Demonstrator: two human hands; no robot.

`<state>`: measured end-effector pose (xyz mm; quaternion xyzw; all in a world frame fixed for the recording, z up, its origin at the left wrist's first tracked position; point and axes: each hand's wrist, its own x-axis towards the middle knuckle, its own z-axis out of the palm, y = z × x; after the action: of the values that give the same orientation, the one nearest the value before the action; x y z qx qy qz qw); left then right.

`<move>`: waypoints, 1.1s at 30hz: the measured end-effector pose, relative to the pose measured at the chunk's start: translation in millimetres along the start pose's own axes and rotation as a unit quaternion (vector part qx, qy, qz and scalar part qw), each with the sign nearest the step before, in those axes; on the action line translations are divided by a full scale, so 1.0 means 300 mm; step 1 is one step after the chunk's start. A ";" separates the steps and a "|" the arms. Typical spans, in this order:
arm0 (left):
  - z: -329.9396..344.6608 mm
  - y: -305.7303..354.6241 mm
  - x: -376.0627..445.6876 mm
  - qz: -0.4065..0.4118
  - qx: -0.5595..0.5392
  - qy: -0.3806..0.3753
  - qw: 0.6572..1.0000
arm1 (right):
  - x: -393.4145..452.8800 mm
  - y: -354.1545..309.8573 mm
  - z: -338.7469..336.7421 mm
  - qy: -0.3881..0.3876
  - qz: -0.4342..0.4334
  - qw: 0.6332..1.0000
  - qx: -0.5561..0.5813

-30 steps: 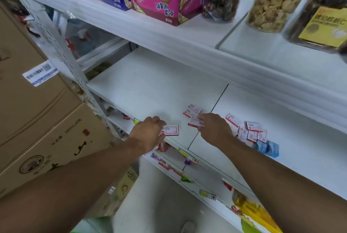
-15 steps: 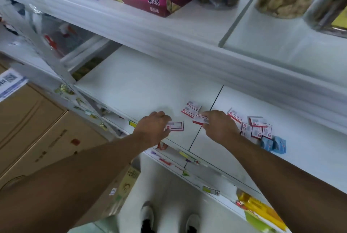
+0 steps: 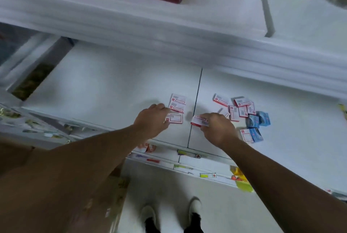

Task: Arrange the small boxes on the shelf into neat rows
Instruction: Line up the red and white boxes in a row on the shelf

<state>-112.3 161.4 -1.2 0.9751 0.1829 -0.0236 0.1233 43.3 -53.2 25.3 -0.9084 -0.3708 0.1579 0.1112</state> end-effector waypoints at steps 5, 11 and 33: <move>0.042 -0.017 0.057 0.011 0.009 -0.013 1.000 | -0.035 0.002 0.050 -0.002 0.005 0.999 0.031; 0.118 -0.038 0.063 0.001 -0.020 -0.005 1.000 | -0.019 -0.003 0.114 0.004 -0.029 0.998 0.046; 0.203 -0.090 -0.209 -0.107 -0.142 0.055 0.982 | 0.013 -0.181 0.317 -0.003 -0.092 0.994 0.061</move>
<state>-180.5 148.5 -60.7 0.9221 0.2944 0.0430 0.2475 -23.8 -4.2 -46.2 -0.8616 -0.4426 0.1720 0.1792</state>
